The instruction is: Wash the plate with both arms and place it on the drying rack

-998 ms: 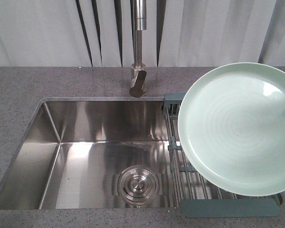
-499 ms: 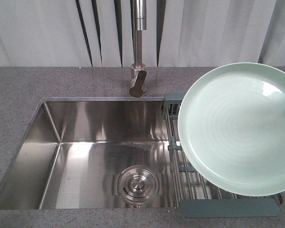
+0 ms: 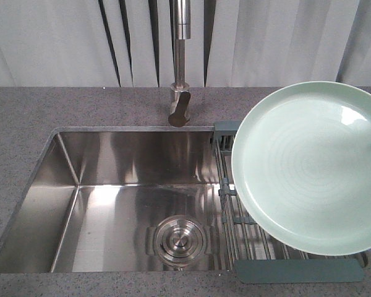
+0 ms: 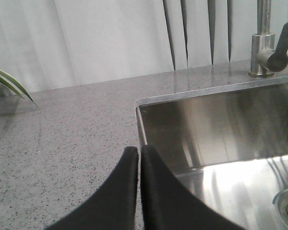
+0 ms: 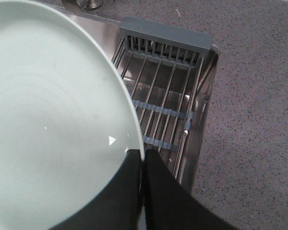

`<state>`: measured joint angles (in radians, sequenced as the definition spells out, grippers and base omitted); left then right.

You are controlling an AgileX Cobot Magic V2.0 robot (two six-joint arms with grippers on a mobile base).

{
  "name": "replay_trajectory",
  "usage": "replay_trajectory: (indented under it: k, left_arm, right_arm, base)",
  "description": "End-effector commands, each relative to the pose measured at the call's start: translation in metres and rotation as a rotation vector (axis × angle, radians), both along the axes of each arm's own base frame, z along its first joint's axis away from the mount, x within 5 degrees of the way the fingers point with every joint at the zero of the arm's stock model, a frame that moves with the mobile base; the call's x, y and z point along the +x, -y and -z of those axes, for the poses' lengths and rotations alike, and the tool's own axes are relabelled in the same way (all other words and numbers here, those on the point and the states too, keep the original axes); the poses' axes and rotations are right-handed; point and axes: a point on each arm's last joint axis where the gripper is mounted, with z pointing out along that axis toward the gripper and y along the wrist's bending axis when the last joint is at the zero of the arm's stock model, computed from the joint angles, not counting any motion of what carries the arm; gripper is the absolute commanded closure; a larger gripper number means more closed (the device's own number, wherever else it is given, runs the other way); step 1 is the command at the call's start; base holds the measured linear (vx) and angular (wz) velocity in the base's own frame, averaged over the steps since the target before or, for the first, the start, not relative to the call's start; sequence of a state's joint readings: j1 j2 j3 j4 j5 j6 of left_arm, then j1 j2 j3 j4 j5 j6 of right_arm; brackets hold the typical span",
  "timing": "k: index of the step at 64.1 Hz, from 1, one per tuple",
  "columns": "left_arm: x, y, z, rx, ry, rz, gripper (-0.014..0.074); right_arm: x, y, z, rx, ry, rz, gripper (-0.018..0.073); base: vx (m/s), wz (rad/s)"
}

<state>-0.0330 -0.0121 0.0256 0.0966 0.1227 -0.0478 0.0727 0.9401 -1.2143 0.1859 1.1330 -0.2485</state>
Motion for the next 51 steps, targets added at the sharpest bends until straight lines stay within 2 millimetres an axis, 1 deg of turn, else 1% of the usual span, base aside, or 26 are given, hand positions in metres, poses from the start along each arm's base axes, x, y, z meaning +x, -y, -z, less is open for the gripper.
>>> replay_trajectory:
  k: [1,6,12,19,27,32,36,38,44,51]
  left_arm:
    - [0.000,0.001,0.000,-0.016,0.073,0.014,0.0594]
    - [0.000,0.001,-0.002,-0.080,0.095,0.017,0.0594]
    - [-0.001,0.001,-0.007,-0.252,0.133,0.022,0.0594]
    - [-0.001,0.001,-0.012,-0.388,0.184,0.028,0.0594]
    - [-0.002,0.000,-0.016,-0.408,0.227,0.031,0.0594]
    - [-0.003,-0.001,-0.021,-0.483,0.282,0.037,0.0594]
    - [-0.004,-0.003,-0.024,-0.637,0.318,0.043,0.0594]
    - [-0.004,-0.005,-0.026,-0.751,0.340,0.048,0.0594]
    - [-0.006,-0.009,-0.030,-1.003,0.393,0.060,0.0594]
    - [-0.007,-0.013,-0.032,-1.180,0.430,0.065,0.0594]
  right_arm:
    - [0.000,0.000,-0.014,0.028,0.098,0.016,0.0567]
    - [0.000,0.000,-0.013,0.027,0.095,0.016,0.0567]
    - [0.001,0.001,-0.014,0.027,0.101,0.017,0.0567]
    - [0.001,0.001,-0.015,0.026,0.113,0.020,0.0567]
    - [0.001,0.001,-0.015,0.027,0.114,0.020,0.0567]
    - [0.001,0.001,-0.015,0.027,0.114,0.020,0.0567]
    - [0.001,0.001,-0.015,0.026,0.115,0.021,0.0567]
    - [0.001,0.001,-0.015,0.026,0.115,0.021,0.0567]
    - [0.001,0.001,-0.015,0.026,0.115,0.021,0.0567]
    - [0.001,0.001,-0.015,0.023,0.114,0.021,0.0566]
  base:
    - [0.00,0.00]
    - [0.00,0.00]
    - [0.00,0.00]
    - [0.00,0.00]
    - [0.00,0.00]
    - [0.00,0.00]
    - [0.00,0.00]
    - [0.00,0.00]
    - [0.00,0.00]
    - [0.00,0.00]
